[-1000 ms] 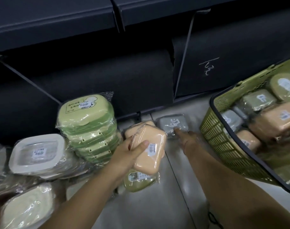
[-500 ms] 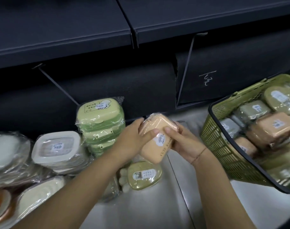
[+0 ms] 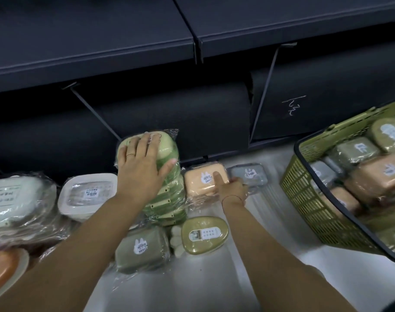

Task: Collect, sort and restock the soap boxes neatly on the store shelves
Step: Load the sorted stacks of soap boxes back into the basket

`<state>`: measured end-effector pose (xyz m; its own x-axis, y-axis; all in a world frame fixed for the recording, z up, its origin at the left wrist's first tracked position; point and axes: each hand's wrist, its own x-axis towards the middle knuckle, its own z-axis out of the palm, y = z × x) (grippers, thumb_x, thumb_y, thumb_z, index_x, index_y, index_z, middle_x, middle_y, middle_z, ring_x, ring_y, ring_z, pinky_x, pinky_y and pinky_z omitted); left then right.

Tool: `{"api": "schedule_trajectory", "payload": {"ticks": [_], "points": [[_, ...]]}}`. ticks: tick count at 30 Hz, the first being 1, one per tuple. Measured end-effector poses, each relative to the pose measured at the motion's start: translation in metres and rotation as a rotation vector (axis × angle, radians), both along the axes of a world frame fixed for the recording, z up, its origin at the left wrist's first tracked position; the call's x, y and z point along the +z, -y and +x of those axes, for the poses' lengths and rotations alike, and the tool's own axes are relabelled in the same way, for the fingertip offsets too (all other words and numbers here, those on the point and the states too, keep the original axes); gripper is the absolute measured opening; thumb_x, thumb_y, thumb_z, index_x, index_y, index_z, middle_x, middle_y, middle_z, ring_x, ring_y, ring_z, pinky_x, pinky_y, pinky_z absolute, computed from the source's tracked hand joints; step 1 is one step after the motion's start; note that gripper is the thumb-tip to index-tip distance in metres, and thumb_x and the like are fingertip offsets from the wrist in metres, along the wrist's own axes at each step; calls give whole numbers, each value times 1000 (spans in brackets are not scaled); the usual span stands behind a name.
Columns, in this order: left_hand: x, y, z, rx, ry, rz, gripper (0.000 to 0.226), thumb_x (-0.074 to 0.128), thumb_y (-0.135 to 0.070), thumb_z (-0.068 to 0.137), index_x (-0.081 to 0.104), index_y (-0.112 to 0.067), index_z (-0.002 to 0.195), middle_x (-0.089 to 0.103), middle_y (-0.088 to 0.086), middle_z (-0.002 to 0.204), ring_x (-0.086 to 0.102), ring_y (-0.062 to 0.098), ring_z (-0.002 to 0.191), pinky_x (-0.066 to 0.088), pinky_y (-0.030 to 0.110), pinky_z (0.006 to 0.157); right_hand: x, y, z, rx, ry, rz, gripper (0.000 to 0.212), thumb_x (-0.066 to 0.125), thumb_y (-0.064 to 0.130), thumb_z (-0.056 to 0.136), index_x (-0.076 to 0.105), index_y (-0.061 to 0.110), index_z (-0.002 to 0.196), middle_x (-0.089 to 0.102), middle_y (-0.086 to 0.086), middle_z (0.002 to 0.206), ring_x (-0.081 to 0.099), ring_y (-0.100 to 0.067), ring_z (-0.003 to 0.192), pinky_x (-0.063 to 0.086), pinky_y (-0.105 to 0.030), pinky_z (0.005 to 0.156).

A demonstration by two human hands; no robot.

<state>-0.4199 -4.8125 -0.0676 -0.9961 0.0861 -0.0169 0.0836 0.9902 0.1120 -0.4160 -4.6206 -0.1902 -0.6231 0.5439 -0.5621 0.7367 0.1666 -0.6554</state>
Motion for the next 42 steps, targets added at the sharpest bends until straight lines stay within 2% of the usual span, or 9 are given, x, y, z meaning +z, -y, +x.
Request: {"api": "schedule_trajectory", "payload": {"ticks": [8,14,20,24,30,33,35,39,42], "points": [[5,-5,-9,19,-4,17,84,16,-69,85,29,-20,152,28,7,158,19,30,146,10,47,118,46,-23,4,458,-78,234,70,55,54,90,35,10,140,31,-14,143,32,-32,134,29,-38,108],[22,-80,-22,-66,-167,276,71,34,-63,96,51,-7,137,46,17,142,34,37,135,23,51,112,149,-118,-18,887,-123,8,49,44,47,99,57,2,116,62,-11,108,64,-26,102,50,-32,88],[20,-249,13,-483,117,581,72,31,-66,87,58,-12,127,54,8,125,51,28,116,38,38,100,189,-309,-5,625,-57,258,33,47,46,97,59,16,102,63,-5,95,61,-23,93,50,-31,77],[-8,-358,41,-600,542,541,58,42,-57,96,48,-14,135,47,9,136,47,28,125,38,39,103,160,-429,41,429,214,555,79,50,80,74,57,21,125,58,-7,127,53,-28,116,39,-38,103],[-49,-446,69,-219,1200,713,85,40,-75,87,44,-11,142,48,15,143,47,32,129,39,45,108,98,-473,75,257,248,356,84,61,69,78,43,18,144,48,-13,141,48,-34,126,36,-45,109],[-56,-459,64,63,1351,846,105,58,-91,57,54,-18,132,55,15,137,53,39,123,39,59,104,73,-471,63,212,347,459,90,50,70,84,24,17,153,17,-18,158,15,-41,145,20,-54,116],[-55,-460,63,35,1480,819,102,61,-88,59,48,-22,136,54,16,138,50,41,126,32,66,105,67,-463,56,197,416,505,93,47,70,85,11,20,155,1,-17,160,1,-44,146,15,-56,117],[-57,-452,69,-175,1414,705,130,86,-70,43,28,-26,150,43,4,149,46,29,132,41,55,104,68,-462,54,44,341,359,98,67,60,78,12,29,154,5,-20,156,24,-50,138,35,-55,110],[-64,-448,74,-155,1270,812,78,84,-51,66,50,-22,130,62,0,120,63,19,102,56,35,77,74,-471,62,-22,256,234,129,81,55,42,15,30,150,29,-23,147,50,-47,120,49,-59,93]]}}
